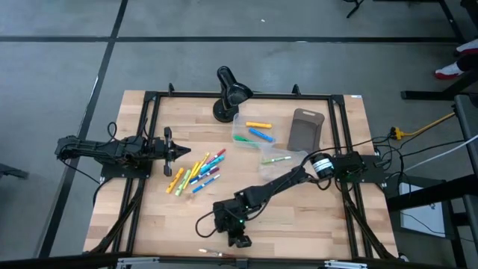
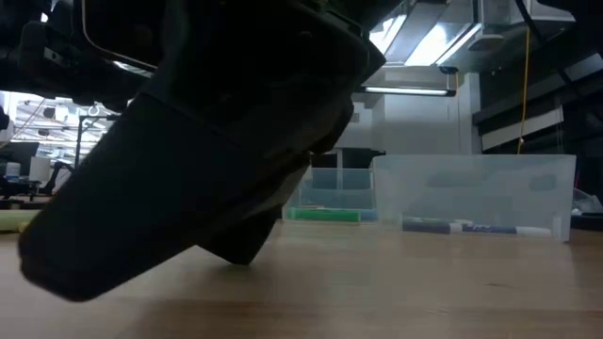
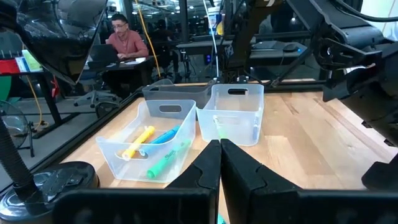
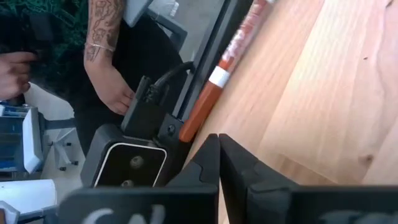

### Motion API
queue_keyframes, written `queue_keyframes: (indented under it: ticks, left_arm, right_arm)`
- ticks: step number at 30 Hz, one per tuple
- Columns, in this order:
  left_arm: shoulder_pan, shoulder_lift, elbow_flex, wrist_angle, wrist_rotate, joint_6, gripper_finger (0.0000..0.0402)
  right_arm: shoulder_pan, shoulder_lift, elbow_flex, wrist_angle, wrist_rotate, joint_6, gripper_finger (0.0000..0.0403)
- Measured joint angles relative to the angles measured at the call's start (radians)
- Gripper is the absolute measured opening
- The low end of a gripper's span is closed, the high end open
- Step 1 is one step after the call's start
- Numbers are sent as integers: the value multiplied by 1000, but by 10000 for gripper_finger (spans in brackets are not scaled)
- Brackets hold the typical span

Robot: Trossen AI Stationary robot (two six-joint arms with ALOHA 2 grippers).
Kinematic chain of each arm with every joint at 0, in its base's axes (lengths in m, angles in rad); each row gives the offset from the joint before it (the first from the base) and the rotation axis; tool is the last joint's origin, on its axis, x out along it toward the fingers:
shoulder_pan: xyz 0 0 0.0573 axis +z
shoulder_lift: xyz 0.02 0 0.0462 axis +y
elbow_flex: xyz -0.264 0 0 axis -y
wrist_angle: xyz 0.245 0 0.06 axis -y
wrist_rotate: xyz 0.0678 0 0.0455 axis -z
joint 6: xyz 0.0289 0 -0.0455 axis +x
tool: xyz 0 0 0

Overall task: Pick & Place Markers
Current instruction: Put the brown marker pen into the bottom transparent bin

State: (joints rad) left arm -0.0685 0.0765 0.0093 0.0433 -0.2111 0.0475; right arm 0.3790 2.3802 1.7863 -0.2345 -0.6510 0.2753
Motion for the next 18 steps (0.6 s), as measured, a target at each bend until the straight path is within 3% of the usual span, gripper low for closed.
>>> queue_keyframes:
  ticks: [4,11,18]
  left_arm:
    - [0,0,0,1,0,0,6]
    - [0,0,0,5,0,0,6]
    - [0,0,0,5,0,0,6]
  right_arm:
    - [0,-1,20,-49,13,-31,2]
    - [4,-74,59,-280,273,-197,2]
    - [7,-149,56,-426,368,-262,3]
